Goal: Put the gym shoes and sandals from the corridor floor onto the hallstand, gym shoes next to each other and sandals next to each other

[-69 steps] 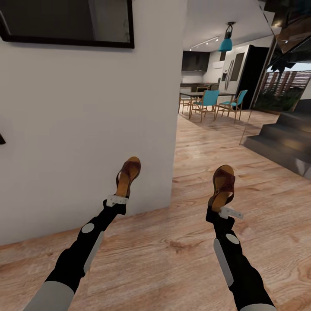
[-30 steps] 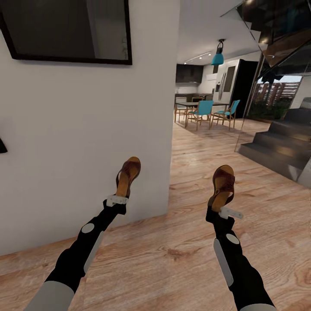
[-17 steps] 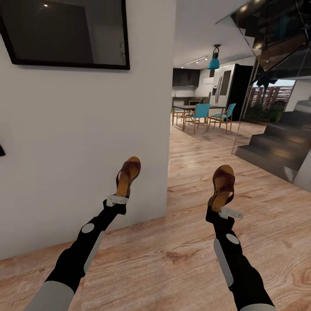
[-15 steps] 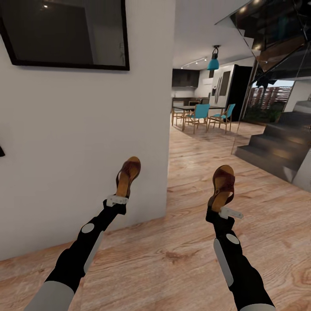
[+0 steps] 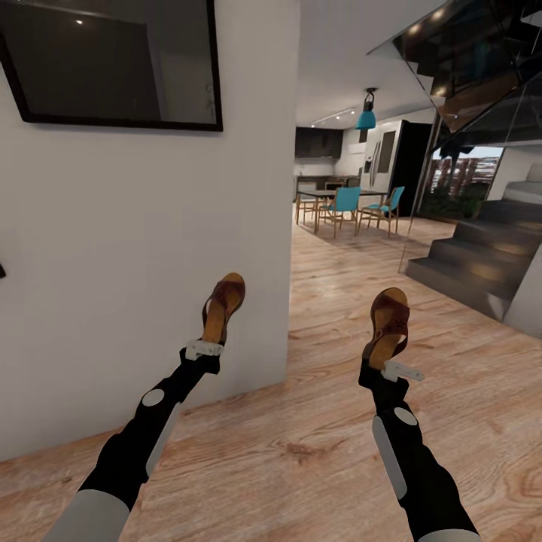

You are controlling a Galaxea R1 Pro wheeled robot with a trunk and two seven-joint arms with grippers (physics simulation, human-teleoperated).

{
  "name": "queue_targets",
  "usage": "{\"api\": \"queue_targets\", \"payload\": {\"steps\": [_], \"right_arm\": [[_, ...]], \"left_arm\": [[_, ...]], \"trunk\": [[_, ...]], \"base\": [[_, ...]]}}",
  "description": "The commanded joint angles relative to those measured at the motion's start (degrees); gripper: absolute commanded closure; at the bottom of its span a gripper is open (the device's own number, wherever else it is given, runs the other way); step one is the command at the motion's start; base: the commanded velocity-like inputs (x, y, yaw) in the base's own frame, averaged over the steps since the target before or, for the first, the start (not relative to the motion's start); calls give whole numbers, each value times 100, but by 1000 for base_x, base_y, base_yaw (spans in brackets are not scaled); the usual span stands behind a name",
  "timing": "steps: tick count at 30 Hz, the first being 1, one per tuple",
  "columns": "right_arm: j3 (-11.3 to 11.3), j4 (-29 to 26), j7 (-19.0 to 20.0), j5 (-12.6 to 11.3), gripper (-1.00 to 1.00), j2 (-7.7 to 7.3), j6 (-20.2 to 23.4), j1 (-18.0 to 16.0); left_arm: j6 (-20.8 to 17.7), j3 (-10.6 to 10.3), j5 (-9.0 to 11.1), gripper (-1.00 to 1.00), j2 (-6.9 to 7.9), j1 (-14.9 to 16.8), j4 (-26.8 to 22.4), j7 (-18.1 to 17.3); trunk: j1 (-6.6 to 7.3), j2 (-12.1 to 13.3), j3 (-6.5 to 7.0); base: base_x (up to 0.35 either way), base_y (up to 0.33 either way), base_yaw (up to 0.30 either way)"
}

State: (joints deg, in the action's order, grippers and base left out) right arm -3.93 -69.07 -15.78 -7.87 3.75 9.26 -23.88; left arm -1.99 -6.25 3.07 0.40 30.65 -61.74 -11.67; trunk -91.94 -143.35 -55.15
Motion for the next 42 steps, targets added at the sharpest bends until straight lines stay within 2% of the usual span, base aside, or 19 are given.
{"api": "queue_targets", "payload": {"steps": [1, 9, 42], "right_arm": [[-3, -10, -15, -40, 100, 3, 23, -2], [-3, -11, -15, -40, 100, 3, 23, -2], [-3, -10, -14, -40, 100, 3, 23, -2]], "left_arm": [[-21, -5, 33, 100, 4, 2, -5, -11], [-21, -7, 34, 100, 4, 2, -5, -11], [-21, -7, 35, 100, 4, 2, -5, -11]], "trunk": [[1, -2, -3], [1, -2, 13], [1, -2, 188]], "base": [[0, 0, -8], [0, 0, -99], [0, 0, -268]]}}
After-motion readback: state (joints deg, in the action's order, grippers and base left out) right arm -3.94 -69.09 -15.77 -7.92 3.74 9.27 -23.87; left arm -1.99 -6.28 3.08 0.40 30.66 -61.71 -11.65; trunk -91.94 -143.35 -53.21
